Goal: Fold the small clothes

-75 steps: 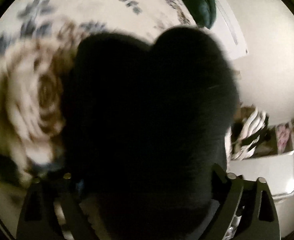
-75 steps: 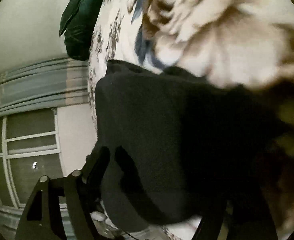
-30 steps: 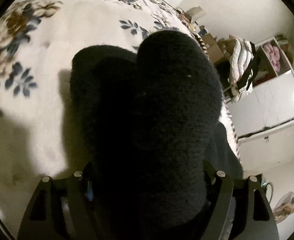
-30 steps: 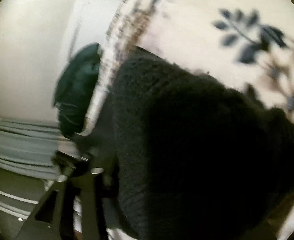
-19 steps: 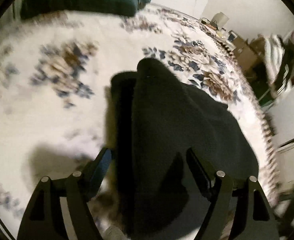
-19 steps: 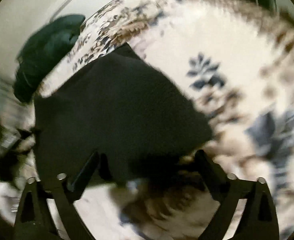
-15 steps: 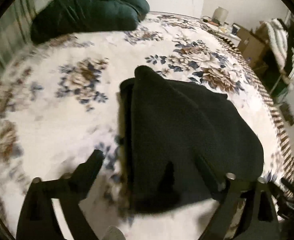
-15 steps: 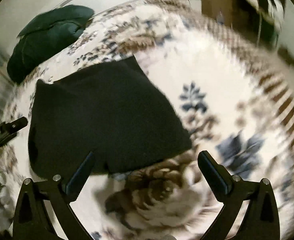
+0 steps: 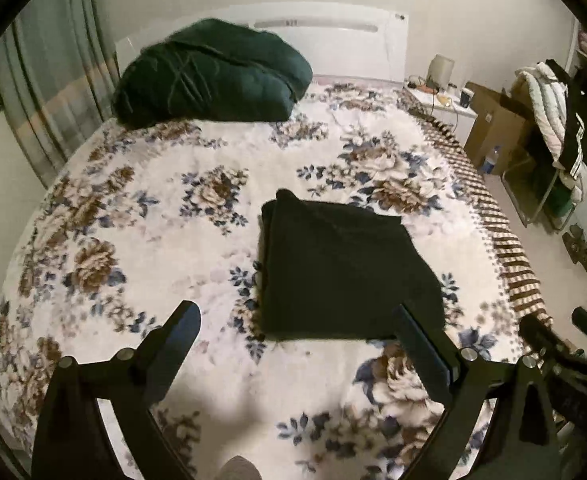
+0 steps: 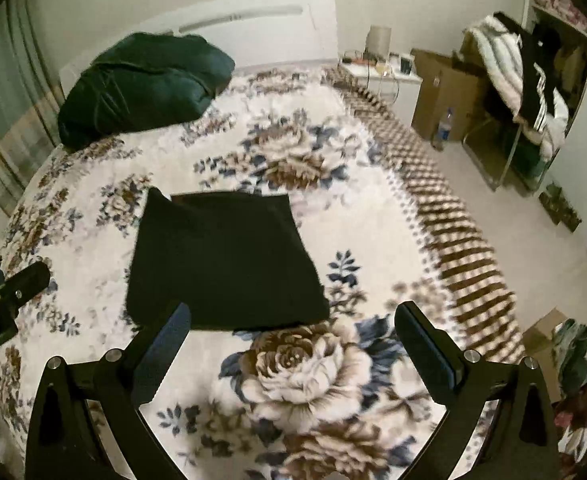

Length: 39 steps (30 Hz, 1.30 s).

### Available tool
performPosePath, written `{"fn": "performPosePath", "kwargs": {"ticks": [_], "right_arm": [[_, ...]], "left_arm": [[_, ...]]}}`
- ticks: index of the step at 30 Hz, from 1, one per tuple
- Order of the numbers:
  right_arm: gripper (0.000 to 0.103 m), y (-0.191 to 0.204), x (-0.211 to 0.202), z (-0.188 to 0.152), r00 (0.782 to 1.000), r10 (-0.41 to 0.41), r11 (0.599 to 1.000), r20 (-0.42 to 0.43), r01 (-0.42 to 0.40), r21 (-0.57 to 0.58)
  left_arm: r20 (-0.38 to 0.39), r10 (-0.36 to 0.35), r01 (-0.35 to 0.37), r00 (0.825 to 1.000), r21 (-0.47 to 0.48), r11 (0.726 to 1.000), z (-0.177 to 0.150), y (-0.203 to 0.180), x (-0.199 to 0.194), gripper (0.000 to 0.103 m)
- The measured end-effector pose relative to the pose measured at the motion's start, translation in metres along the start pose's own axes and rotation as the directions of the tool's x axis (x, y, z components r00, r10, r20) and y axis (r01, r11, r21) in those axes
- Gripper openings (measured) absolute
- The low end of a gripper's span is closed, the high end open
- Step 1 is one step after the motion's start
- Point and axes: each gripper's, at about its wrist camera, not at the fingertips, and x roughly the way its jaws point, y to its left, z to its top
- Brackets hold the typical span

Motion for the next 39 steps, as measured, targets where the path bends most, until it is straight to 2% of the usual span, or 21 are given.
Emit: {"fn": "performPosePath", "kwargs": {"ticks": [7, 15, 23, 32, 36, 39], "right_arm": [[0.103, -0.003, -0.124, -0.007, 0.997, -0.015, 0.999, 0.078, 0.017, -0.028], [0.103, -0.006, -0.272, -0.044, 0.989, 0.003, 0.999, 0.151, 0.004, -0.046], [0.103, -0.009, -0.398, -0.082, 0.973, 0.034, 0.999, 0.228, -0.023, -0.049], [0.103, -0.029, -0.485, -0.094, 0.957, 0.077, 0.995, 0.281, -0.056, -0.081], [0.103, -0.04, -0.505, -0.093, 0.949, 0.086, 0.994, 0.302, -0.06, -0.094], [0.103, -0.046, -0.517, -0.094, 0.947, 0.081, 0.992, 0.312, -0.047, -0.113]], "left_arm": [[0.047, -0.008, 0.009, 0.999, -0.022, 1.0, -0.014, 0.006, -0.099, 0.099], [0.104, -0.008, 0.01, 0.994, -0.02, 1.0, -0.04, 0.011, -0.216, 0.099], [0.159, 0.003, -0.003, 0.987, 0.001, 1.0, -0.065, 0.008, -0.299, 0.099], [0.204, 0.014, -0.01, 0.979, -0.021, 1.0, -0.087, -0.008, -0.349, 0.099], [0.21, 0.008, -0.002, 0.978, -0.031, 1.0, -0.093, -0.017, -0.36, 0.099], [0.201, -0.007, 0.014, 0.98, -0.035, 0.999, -0.096, -0.021, -0.362, 0.103]]}}
